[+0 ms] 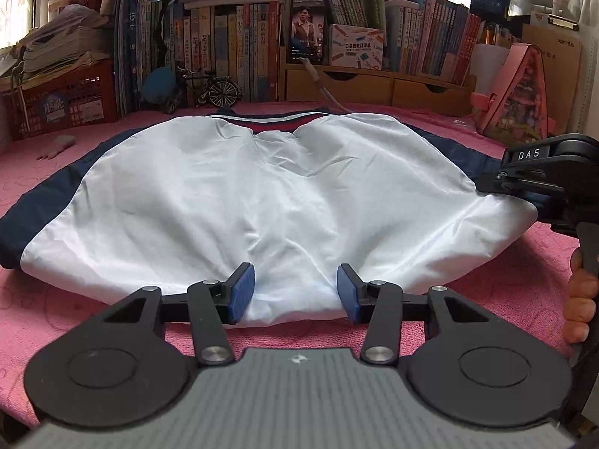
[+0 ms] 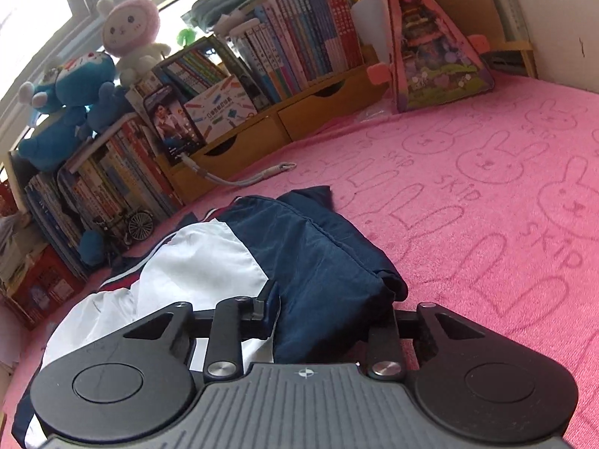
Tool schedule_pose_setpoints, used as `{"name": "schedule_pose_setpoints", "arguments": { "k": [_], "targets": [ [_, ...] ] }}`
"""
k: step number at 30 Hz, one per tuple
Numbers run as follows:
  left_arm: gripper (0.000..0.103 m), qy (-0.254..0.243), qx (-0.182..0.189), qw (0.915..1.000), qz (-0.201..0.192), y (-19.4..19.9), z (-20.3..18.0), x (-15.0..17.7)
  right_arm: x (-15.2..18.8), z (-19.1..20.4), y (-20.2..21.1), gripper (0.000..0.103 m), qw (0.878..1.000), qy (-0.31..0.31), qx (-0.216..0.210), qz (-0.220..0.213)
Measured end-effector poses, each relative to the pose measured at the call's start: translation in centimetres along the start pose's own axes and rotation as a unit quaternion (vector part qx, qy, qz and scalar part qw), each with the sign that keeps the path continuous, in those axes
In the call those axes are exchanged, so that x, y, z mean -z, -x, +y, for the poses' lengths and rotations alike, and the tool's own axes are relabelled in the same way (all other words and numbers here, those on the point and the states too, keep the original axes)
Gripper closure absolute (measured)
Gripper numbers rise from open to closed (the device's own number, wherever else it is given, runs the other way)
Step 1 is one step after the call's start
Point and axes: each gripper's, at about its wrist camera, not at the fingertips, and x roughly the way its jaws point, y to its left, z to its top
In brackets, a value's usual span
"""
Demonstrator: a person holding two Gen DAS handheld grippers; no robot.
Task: Fold clothes
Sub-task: 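Grasp the navy jacket edge with the right gripper and fold it over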
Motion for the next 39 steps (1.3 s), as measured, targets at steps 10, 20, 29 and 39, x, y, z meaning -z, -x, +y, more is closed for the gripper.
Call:
{"name": "schedule_pose_setpoints", "arguments": {
  "k": [10,20,29,39],
  "targets": [
    [0.06,0.117,0.078,0.9901,-0.008,0.6,3.2,0.1,-3.4,9.2,3.8,0.088,0.983,0.144,-0.086,-0.069],
    [0.062,0.387,0.147,0.9063,-0.086,7.9,24.1,2.8,1.6,26.3,2.5,0.088,0.891,0.337,-0.303,-0.021],
    [0.045,0.441,0.196,0.8688,-0.112,7.9,26.7,2.7,9.0,29.1,1.2,0.054,0.843,0.393,-0.355,0.095],
    [0.024,0.43,0.24,0.8673,-0.074,3.2,22.5,1.2,7.1,19.0,6.8,0.022,0.884,0.39,-0.258,0.024]
  ]
}}
